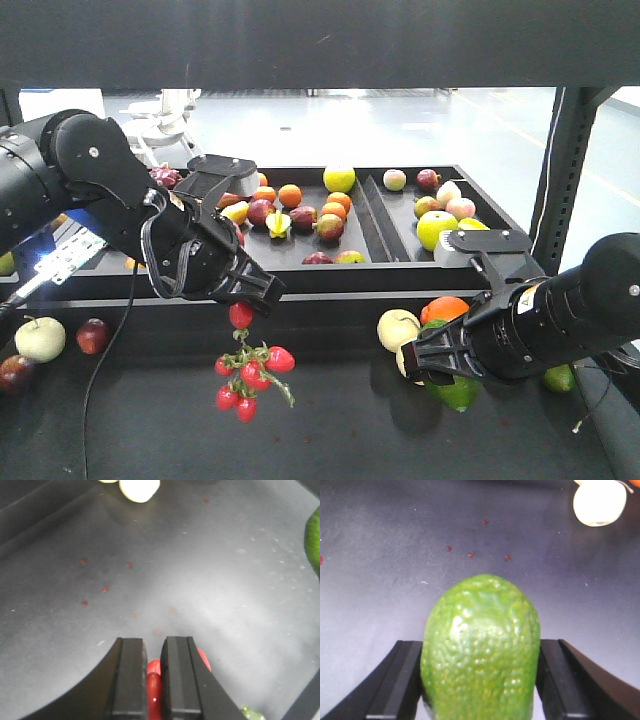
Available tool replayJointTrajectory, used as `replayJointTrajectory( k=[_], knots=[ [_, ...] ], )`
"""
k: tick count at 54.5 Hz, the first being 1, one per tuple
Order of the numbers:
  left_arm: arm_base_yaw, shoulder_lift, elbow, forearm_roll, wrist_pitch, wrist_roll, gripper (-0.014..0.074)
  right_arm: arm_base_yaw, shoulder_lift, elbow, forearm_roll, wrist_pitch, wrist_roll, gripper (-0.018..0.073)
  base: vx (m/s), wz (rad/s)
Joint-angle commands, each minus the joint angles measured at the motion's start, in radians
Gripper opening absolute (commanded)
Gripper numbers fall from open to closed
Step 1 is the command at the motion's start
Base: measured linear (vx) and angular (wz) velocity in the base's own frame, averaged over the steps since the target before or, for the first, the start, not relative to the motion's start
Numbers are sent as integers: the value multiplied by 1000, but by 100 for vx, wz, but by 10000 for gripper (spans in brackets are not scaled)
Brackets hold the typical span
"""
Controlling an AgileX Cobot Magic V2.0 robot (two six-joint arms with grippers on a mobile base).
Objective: Pick snacks and fruit into basket
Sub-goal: 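Hold the chili peppers and lime raised in both grippers, then drive the base backward away from the fruit table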
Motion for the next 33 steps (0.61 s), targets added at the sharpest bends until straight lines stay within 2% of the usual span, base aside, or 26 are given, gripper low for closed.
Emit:
replayJointTrajectory(
  k=[1,33],
  knots=[
    [0,-57,-29,-25,-54,-6,-6,-5,-44,-29,4,-59,-4,-8,-4,0],
    [0,-57,-29,-25,-54,-6,-6,-5,-44,-29,4,-59,-4,-8,-7,2]
  ],
)
